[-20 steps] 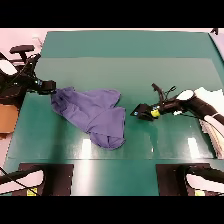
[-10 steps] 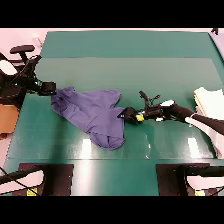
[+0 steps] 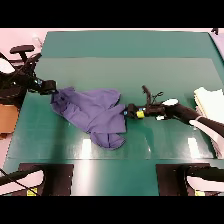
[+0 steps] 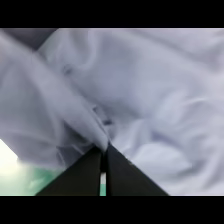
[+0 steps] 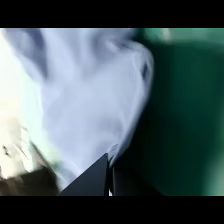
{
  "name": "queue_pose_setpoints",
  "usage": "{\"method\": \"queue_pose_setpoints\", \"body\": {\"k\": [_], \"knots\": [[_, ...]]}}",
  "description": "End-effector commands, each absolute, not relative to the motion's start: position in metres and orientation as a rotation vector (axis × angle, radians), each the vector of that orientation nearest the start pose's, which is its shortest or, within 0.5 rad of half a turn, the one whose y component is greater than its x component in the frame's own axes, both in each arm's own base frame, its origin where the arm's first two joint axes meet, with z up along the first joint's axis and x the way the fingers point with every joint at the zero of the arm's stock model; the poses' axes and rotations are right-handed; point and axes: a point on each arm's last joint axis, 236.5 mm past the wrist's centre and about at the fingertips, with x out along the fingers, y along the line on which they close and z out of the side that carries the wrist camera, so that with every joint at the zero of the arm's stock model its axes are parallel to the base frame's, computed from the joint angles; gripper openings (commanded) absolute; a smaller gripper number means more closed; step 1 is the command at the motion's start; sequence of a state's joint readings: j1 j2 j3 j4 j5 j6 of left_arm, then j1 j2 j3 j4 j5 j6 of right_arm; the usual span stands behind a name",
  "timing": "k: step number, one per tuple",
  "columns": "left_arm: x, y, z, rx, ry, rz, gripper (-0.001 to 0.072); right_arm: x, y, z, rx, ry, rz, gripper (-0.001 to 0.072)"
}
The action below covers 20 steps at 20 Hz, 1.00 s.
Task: Fold the shirts.
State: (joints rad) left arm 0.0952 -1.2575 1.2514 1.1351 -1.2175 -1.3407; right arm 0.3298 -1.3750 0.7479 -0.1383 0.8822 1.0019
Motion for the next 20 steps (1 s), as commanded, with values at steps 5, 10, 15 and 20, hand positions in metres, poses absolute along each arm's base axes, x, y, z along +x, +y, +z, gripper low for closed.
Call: {"method": "queue_pose_setpoints", "body": {"k": [5,10,15,20], "knots": [[0.407,-0.124,0.336,-0.262,0.490,-0.637,0.0022,0.375,0.214,0.256,0.860,0.549,0.880,0.0016],[0.329,-0.157,0.547,-0.451,-0.041,-0.886,0.0022,0.342,0.093,0.448,0.644,0.074,0.772,0.0017],[0.280,-0.176,0.585,-0.502,-0.147,-1.097,0.0023,0.274,0.064,0.549,0.443,-0.134,0.727,0.0017],[0.297,-0.184,0.515,-0.340,0.108,-1.020,0.0022,0.277,0.083,0.513,0.384,0.086,0.793,0.0018]]}}
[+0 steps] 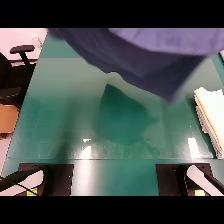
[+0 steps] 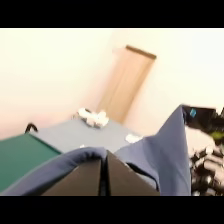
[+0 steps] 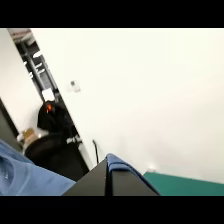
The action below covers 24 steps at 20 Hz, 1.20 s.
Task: Fold the shirts.
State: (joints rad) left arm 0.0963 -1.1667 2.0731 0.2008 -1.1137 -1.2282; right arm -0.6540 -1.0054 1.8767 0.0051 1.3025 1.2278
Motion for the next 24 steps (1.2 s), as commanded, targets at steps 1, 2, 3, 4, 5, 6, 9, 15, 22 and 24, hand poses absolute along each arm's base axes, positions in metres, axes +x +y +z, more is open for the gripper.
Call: {"method": "queue_pose_setpoints", "body": {"k": [1,2,3,4,5,6,9,15,22,24], "knots": [[0.312,-0.177,0.478,-0.308,0.244,-0.939,0.0022,0.288,0.083,0.483,0.382,0.192,0.756,0.0018],[0.329,-0.165,0.432,-0.268,0.396,-0.842,0.0022,0.300,0.081,0.450,0.385,0.291,0.698,0.0018],[0.341,-0.153,0.386,-0.235,0.542,-0.762,0.0021,0.311,0.081,0.414,0.400,0.386,0.646,0.0018],[0.348,-0.145,0.349,-0.220,0.649,-0.718,0.0022,0.318,0.084,0.372,0.414,0.479,0.599,0.0018],[0.354,-0.137,0.313,-0.234,0.750,-0.677,0.0022,0.321,0.089,0.331,0.450,0.560,0.568,0.0018],[0.355,-0.133,0.279,-0.263,0.851,-0.647,0.0022,0.316,0.102,0.287,0.509,0.644,0.561,0.0018],[0.327,-0.124,0.170,-0.343,1.197,-0.596,0.0022,0.274,0.147,0.176,0.694,0.847,0.575,0.0018],[0.204,-0.127,0.021,-0.518,1.621,-0.506,0.0022,0.187,0.191,0.069,0.938,1.036,0.527,0.0018],[0.159,-0.113,-0.044,-0.516,1.737,-0.381,0.0024,0.140,0.180,0.001,1.022,1.159,0.386,0.0358],[0.164,-0.113,-0.044,-0.524,1.719,-0.369,0.0023,0.146,0.174,0.012,1.034,1.090,0.377,0.0626]]}}
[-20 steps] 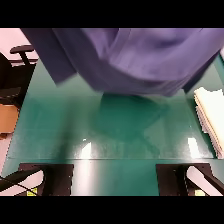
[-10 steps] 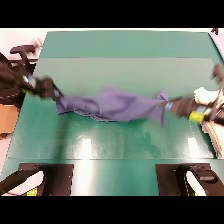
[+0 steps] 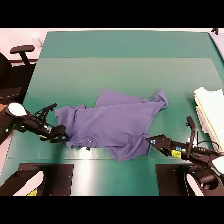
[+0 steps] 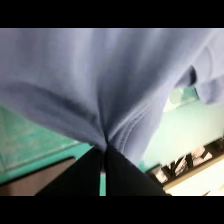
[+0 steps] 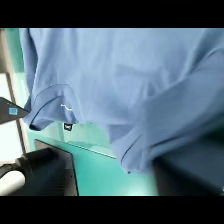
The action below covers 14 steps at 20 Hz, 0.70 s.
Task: Fold the shirts.
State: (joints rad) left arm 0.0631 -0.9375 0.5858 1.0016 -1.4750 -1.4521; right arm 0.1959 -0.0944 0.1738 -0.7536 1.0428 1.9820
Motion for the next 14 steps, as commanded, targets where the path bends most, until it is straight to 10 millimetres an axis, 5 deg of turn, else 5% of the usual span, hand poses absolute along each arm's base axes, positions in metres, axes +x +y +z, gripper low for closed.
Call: {"method": "queue_pose_setpoints", "body": {"k": [1,5,8,12,14], "knots": [[0.165,-0.113,-0.044,-0.524,1.714,-0.367,0.0024,0.153,0.166,0.020,1.016,1.037,0.358,0.0626],[0.168,-0.112,-0.045,-0.523,1.699,-0.361,0.0023,0.193,0.108,0.072,0.949,0.778,0.171,0.0626],[0.169,-0.112,-0.045,-0.523,1.698,-0.361,0.0024,0.229,0.093,0.113,0.804,0.736,0.199,0.0625],[0.169,-0.112,-0.045,-0.522,1.697,-0.362,0.0024,0.294,0.107,0.147,0.694,0.929,0.567,0.0616],[0.170,-0.112,-0.046,-0.524,1.690,-0.360,0.0024,0.333,0.116,0.156,0.691,0.995,0.827,0.0477]]}}
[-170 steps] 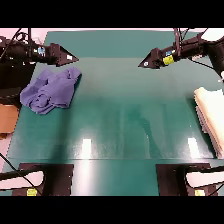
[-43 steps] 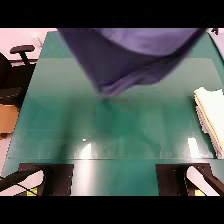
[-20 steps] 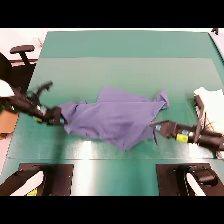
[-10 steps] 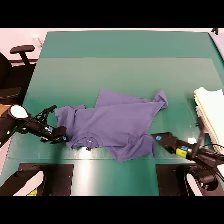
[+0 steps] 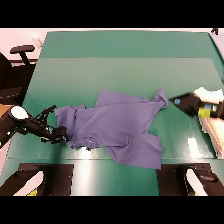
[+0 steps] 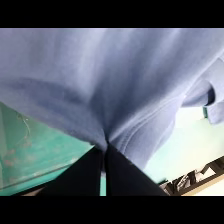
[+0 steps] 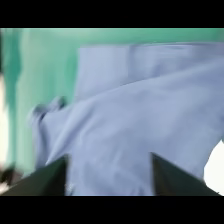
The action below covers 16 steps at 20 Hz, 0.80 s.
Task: Fold the shirts.
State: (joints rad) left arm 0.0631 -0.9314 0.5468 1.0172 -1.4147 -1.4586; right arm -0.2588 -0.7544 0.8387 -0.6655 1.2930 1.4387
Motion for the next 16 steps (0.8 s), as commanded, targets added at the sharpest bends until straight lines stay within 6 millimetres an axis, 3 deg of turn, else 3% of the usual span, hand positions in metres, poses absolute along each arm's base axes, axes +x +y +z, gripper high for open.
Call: {"method": "queue_pose_setpoints", "body": {"k": [1,3,6,7,8,9,12,14,16], "knots": [[0.171,-0.112,-0.046,-0.525,1.688,-0.360,0.0024,0.356,0.123,0.150,0.680,1.033,0.931,0.0444],[0.172,-0.114,-0.045,-0.532,1.682,-0.362,0.0024,0.402,0.151,0.127,0.644,1.115,1.063,0.0445],[0.176,-0.122,-0.040,-0.577,1.664,-0.384,0.0024,0.452,0.219,0.085,0.543,1.212,1.215,0.0450],[0.179,-0.126,-0.038,-0.596,1.655,-0.392,0.0024,0.461,0.239,0.069,0.502,1.247,1.232,0.0484],[0.180,-0.128,-0.036,-0.611,1.647,-0.398,0.0024,0.470,0.255,0.047,0.444,1.288,1.216,0.0573],[0.181,-0.130,-0.035,-0.622,1.643,-0.403,0.0024,0.473,0.268,0.028,0.405,1.312,1.205,0.0620],[0.186,-0.136,-0.030,-0.657,1.622,-0.418,0.0024,0.468,0.287,-0.028,0.414,1.358,1.152,0.0621],[0.189,-0.137,-0.030,-0.664,1.610,-0.416,0.0024,0.461,0.284,-0.057,0.420,1.374,1.127,0.0621],[0.188,-0.137,-0.030,-0.664,1.615,-0.419,0.0024,0.465,0.279,-0.069,0.364,1.354,1.113,0.0620]]}}
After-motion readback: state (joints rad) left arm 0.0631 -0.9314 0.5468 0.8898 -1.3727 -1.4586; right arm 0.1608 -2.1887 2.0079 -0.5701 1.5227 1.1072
